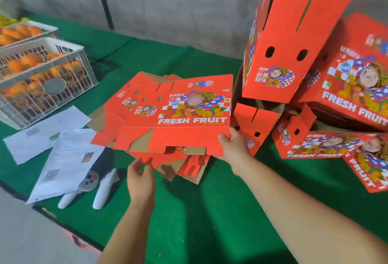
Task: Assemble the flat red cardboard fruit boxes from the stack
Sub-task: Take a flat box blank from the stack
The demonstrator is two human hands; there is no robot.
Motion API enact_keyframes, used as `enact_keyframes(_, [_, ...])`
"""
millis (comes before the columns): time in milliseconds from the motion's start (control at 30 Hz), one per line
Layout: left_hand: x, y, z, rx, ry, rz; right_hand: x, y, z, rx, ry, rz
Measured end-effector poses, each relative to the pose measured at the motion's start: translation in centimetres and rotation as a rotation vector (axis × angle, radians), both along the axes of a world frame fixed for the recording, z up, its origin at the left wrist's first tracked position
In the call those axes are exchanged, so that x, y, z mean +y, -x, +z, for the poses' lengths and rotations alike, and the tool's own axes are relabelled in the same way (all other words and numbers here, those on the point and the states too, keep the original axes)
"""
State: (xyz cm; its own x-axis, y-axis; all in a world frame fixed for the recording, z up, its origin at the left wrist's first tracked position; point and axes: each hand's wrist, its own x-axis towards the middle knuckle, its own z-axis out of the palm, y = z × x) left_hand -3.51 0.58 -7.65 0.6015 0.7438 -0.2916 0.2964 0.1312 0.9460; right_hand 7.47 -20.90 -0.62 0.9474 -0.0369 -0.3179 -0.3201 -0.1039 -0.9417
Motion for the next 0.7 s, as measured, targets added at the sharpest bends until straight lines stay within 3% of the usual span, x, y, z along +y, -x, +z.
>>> enact_keyframes(267, [2.4, 2.8, 0.1, -0.038, 0.266, 0.075, -6.4, 5.8, 3.7, -0.030, -0.268, 0.229])
enact_keyframes(367, [2.1, 3.9, -0.3, -0.029, 0.243, 0.122, -9.4, 8.0, 3.2, -0.019, -0.285, 0.265])
enact_keyframes(467, [2.2, 4.4, -0.8, -0.025, 0.288, 0.178, -12.0, 9.4, 2.4, -0.015, -0.235, 0.250])
enact_keyframes(700, [-1.3, 5.4, -0.7, 0.065, 0.253, -0.114, -15.3, 10.0, 2.2, -0.165, 0.082, 0.054])
